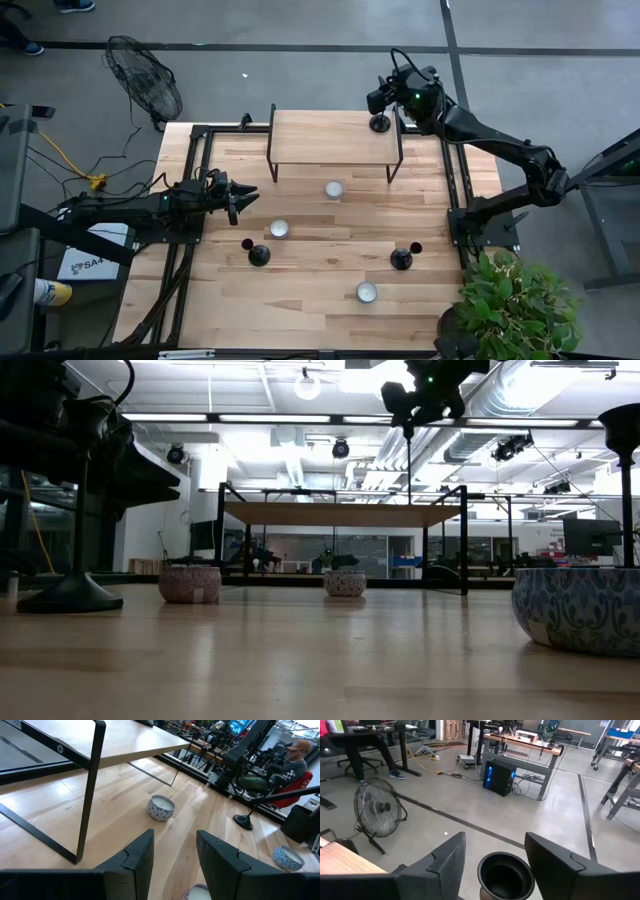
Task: Pick & Place candle stick holders
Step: Put the top black candle holder on the shelf, then put the right black candle holder on the shelf
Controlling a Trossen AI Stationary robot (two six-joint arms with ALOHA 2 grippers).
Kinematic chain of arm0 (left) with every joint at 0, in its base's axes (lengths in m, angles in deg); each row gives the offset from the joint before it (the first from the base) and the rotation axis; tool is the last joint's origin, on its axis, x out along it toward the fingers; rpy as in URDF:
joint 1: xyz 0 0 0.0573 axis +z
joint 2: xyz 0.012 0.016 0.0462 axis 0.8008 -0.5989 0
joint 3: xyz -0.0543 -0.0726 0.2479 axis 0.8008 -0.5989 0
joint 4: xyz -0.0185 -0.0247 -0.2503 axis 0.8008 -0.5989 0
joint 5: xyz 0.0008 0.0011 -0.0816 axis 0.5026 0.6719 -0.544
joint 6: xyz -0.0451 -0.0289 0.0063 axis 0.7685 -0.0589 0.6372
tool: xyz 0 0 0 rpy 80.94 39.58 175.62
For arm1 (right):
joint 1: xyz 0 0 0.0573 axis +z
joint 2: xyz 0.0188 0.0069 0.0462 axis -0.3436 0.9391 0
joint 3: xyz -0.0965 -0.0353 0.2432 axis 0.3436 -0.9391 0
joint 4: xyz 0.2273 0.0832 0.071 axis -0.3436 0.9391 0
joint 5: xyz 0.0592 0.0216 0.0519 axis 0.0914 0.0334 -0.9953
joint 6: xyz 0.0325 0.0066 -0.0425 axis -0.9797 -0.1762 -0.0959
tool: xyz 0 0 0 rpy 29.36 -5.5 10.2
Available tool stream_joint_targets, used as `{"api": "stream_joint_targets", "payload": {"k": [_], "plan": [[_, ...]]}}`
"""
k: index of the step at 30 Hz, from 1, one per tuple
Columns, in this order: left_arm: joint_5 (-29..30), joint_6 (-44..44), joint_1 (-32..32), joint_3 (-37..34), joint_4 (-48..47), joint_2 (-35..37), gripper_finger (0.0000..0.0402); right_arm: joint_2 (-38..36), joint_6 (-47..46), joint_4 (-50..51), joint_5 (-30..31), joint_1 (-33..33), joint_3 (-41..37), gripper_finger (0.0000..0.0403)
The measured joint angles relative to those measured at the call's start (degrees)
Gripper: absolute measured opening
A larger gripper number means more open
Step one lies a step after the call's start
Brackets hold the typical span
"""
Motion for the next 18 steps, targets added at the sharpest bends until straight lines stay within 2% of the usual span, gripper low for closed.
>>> {"api": "stream_joint_targets", "payload": {"k": [8, 18], "plan": [[0.0, 0.0, 0.0, 0.0, -0.5, 0.0, 0.0145, -0.4, 1.2, 0.0, -0.1, 0.0, 0.0, 0.0251], [0.0, 0.0, 0.0, 0.0, -1.1, 0.0, 0.0145, -3.5, 0.5, 3.7, -0.3, 0.5, 0.0, 0.0259]]}}
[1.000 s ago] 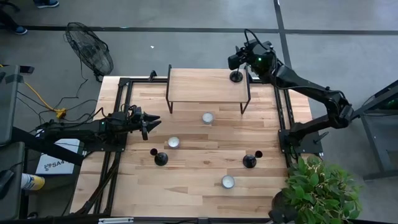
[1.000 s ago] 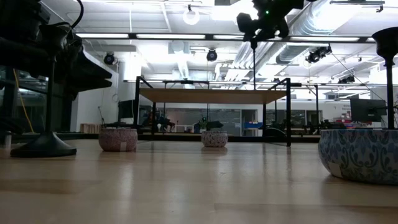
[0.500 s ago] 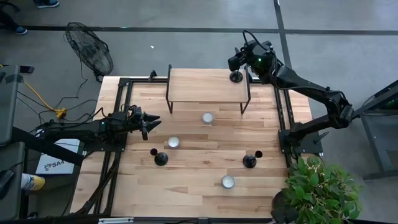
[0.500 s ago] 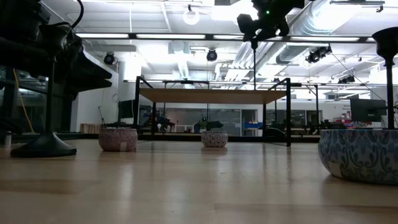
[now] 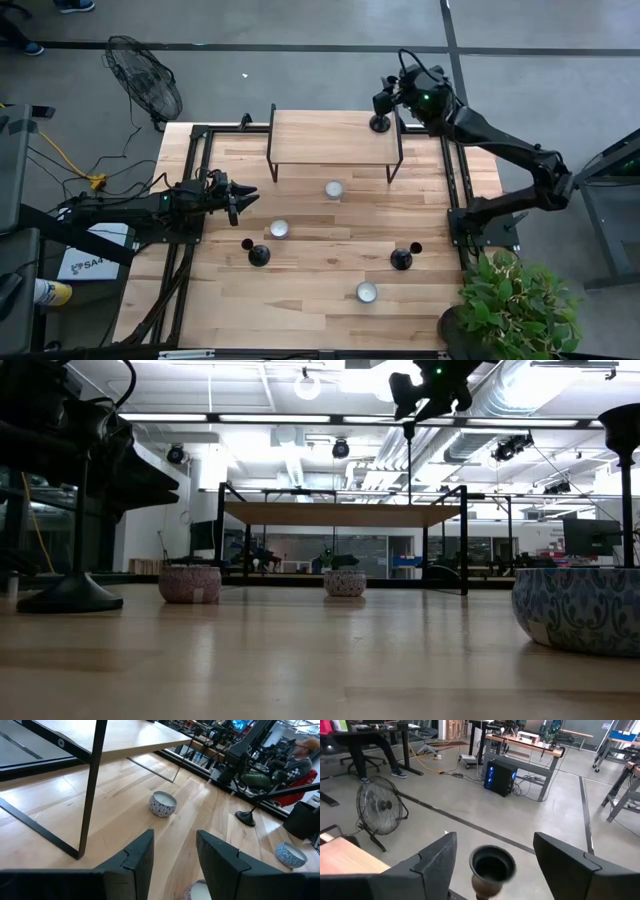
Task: Pick & Place candle stick holders
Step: Put the right black candle holder on the shelf
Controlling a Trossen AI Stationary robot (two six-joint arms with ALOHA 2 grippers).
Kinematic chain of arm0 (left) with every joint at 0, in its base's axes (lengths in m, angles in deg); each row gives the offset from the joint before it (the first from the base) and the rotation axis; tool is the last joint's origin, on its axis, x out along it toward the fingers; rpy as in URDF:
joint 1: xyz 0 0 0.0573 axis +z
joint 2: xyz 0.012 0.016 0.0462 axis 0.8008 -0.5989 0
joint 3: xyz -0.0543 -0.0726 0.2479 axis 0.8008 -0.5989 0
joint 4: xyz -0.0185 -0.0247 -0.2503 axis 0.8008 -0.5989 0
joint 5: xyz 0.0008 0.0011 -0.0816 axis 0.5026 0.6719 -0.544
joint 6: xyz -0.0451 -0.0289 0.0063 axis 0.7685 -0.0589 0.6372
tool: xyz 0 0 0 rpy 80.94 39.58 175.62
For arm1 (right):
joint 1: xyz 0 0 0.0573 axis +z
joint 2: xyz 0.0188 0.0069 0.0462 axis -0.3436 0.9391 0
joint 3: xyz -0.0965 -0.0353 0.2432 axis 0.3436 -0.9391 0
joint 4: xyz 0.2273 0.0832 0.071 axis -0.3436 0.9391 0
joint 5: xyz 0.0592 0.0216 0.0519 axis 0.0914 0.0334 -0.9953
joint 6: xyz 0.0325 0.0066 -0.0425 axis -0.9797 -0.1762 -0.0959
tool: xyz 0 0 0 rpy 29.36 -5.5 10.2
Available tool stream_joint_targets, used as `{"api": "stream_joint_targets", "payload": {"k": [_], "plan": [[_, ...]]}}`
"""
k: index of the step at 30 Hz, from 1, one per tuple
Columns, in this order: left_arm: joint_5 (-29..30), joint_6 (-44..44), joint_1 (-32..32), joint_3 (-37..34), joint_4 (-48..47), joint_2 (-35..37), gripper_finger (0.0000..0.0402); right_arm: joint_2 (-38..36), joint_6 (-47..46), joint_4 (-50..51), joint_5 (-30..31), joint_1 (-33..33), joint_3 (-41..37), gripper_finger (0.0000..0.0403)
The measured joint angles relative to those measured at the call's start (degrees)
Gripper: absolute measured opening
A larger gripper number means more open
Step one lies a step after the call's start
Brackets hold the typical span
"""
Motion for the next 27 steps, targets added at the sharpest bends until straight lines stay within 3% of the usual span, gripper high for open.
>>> {"api": "stream_joint_targets", "payload": {"k": [27], "plan": [[0.0, 0.0, 0.0, 0.0, 0.0, 0.0, 0.0145, -13.1, -4.0, 17.7, 0.2, 11.6, 0.0, 0.0259]]}}
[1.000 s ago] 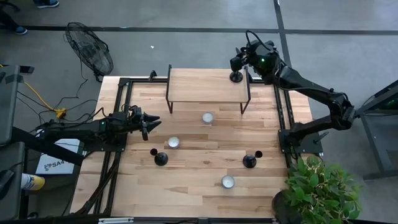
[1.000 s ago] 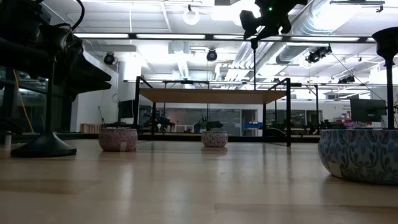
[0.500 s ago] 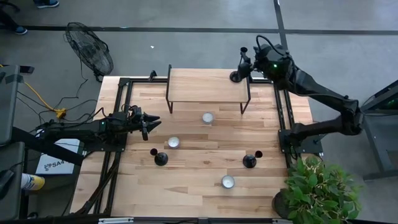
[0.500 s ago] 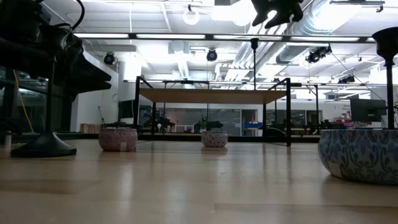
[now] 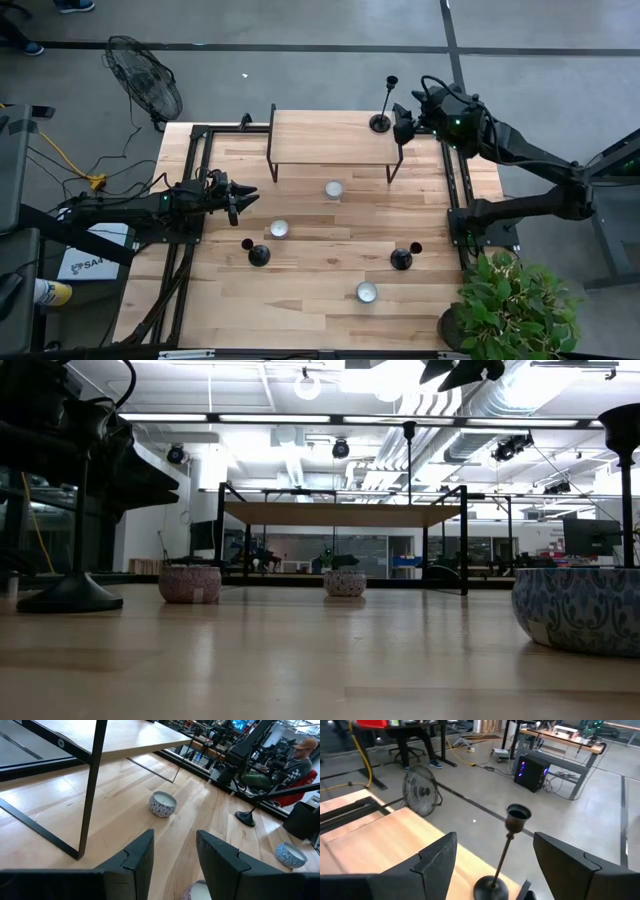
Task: Pick & Place candle stick holders
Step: Put the right black candle holder on the shelf
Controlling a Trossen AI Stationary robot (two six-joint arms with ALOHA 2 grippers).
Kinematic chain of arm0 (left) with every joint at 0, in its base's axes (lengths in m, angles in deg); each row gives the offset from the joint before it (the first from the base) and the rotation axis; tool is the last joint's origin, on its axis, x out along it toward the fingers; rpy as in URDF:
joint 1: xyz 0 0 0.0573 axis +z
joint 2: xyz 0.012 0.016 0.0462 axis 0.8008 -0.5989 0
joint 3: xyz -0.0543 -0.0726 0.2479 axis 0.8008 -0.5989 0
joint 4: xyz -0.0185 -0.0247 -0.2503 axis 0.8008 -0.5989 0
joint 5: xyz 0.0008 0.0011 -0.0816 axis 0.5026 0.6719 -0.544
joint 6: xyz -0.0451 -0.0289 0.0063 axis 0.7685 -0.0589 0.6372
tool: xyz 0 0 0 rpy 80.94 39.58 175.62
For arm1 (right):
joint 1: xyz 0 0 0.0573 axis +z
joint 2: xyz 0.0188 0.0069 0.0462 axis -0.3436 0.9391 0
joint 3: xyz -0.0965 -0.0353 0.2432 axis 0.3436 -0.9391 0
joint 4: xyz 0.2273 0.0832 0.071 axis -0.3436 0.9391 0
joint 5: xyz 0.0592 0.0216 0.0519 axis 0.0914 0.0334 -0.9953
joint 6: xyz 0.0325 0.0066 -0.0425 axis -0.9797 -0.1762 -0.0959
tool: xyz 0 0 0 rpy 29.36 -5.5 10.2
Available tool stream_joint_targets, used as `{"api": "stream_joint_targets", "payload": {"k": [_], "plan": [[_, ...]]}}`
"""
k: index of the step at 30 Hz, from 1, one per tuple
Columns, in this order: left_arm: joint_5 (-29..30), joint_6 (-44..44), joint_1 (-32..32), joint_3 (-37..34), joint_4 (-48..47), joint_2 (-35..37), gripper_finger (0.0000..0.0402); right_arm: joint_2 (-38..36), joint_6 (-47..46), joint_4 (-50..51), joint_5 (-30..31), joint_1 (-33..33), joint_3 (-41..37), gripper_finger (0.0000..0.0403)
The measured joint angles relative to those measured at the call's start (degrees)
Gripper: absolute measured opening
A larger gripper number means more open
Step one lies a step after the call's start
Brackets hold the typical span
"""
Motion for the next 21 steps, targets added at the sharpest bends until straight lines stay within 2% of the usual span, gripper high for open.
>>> {"api": "stream_joint_targets", "payload": {"k": [21], "plan": [[0.0, 0.0, 0.0, 0.0, 0.0, 0.0, 0.0145, -1.1, -4.6, 10.2, -0.2, 9.5, 0.0, 0.0259]]}}
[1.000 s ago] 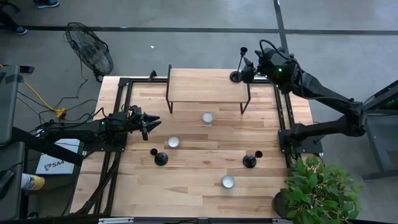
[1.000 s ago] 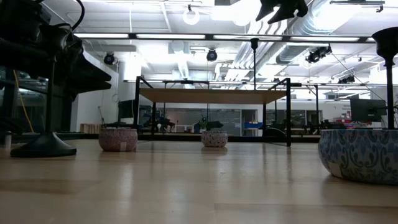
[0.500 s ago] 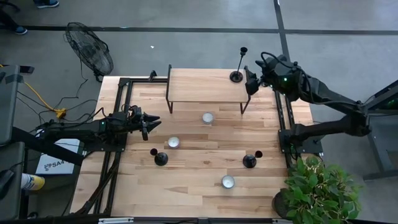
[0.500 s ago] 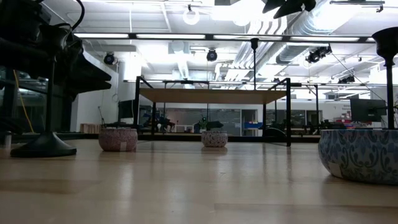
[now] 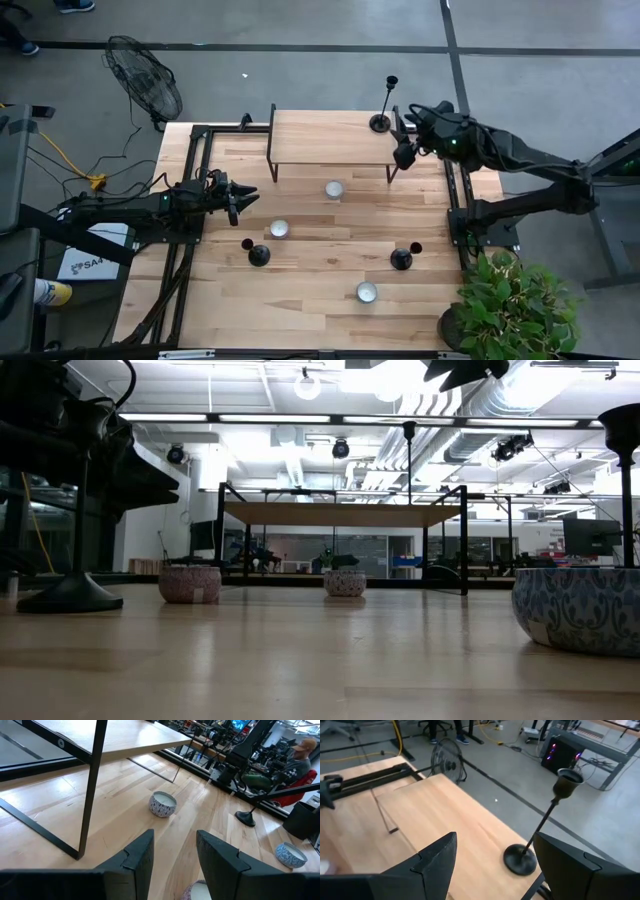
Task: Pick & Place candle stick holders
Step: Put the right black candle holder on the shelf
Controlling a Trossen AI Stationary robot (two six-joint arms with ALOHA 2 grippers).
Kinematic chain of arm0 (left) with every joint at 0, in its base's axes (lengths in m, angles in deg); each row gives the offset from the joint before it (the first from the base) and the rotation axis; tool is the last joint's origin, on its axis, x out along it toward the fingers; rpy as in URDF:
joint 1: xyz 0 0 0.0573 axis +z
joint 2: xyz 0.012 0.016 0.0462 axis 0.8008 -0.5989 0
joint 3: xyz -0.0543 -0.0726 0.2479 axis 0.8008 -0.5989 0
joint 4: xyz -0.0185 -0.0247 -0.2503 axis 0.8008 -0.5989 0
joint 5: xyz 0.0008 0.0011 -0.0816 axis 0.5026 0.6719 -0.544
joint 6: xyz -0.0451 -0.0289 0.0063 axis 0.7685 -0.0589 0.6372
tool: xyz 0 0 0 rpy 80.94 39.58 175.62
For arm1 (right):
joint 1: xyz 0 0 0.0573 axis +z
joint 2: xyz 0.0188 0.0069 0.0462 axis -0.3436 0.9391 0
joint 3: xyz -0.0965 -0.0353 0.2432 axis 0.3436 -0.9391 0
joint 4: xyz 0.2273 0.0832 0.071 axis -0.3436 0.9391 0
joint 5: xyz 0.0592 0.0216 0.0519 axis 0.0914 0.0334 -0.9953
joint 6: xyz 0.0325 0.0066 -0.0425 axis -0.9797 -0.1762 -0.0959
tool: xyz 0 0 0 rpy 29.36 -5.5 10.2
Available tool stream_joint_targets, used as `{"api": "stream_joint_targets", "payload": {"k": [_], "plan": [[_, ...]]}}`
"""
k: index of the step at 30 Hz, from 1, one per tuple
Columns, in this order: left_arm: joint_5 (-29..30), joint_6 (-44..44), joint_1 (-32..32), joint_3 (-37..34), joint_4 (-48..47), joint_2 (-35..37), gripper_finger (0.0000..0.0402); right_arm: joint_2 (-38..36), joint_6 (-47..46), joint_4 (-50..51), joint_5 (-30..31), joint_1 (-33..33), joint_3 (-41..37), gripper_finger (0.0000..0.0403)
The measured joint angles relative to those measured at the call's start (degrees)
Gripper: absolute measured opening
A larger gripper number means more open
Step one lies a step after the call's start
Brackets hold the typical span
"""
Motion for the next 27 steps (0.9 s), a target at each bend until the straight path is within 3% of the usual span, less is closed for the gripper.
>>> {"api": "stream_joint_targets", "payload": {"k": [17, 27], "plan": [[0.0, 0.0, 0.0, 0.0, 0.0, 0.0, 0.0145, -0.9, -3.1, 5.7, -0.5, 6.3, 0.0, 0.0259], [0.0, 0.0, 0.0, 0.0, 0.0, 0.0, 0.0145, -0.9, -5.5, 9.6, -5.5, 8.3, 0.0, 0.0259]]}}
